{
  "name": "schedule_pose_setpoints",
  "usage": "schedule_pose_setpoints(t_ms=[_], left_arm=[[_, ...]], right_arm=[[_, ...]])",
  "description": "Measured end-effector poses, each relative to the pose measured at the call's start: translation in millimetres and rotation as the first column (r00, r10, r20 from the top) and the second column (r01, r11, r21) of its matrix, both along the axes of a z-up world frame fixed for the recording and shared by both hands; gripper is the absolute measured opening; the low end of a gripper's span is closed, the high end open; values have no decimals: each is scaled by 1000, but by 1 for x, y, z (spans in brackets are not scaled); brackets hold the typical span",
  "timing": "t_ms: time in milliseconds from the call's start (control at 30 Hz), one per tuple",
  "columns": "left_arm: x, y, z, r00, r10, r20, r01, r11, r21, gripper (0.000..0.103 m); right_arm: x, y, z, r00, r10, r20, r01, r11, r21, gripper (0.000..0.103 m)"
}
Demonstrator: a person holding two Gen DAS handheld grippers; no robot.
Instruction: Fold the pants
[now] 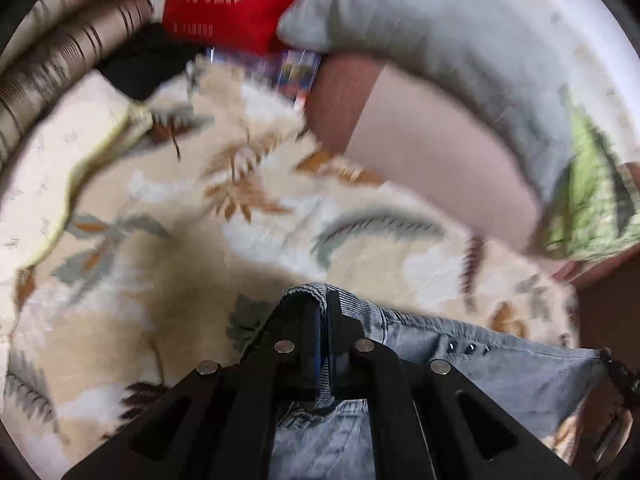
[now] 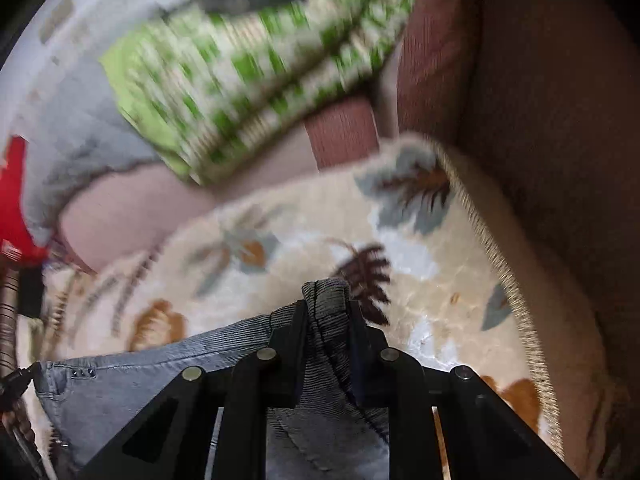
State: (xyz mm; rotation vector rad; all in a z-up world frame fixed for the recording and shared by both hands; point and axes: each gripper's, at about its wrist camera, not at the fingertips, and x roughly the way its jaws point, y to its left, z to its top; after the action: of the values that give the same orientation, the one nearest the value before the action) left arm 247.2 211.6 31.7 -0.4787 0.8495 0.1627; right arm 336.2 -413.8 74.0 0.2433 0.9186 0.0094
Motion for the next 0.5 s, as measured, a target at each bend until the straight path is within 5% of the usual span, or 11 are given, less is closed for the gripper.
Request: schedule_pose_setpoints(t_ms=[200, 367, 467, 500], left_arm=[[-110, 2, 72, 983, -45, 179, 53, 998, -36, 2], [-227, 13, 43, 974, -101, 203, 127, 985, -119, 3], [-267, 19, -10, 988, -142, 63, 151, 976, -159, 8], [-278, 23, -27, 992, -126, 9, 126, 980, -152, 8]], right_arm=[[-79, -6, 78, 985, 6, 173, -17, 998, 62, 18], [-197, -30, 83, 971, 2, 238, -30, 993, 114, 19], [-268, -43, 24, 991, 15, 133, -34, 989, 142, 44], [-283, -47, -5, 999, 29, 37, -34, 987, 157, 72]])
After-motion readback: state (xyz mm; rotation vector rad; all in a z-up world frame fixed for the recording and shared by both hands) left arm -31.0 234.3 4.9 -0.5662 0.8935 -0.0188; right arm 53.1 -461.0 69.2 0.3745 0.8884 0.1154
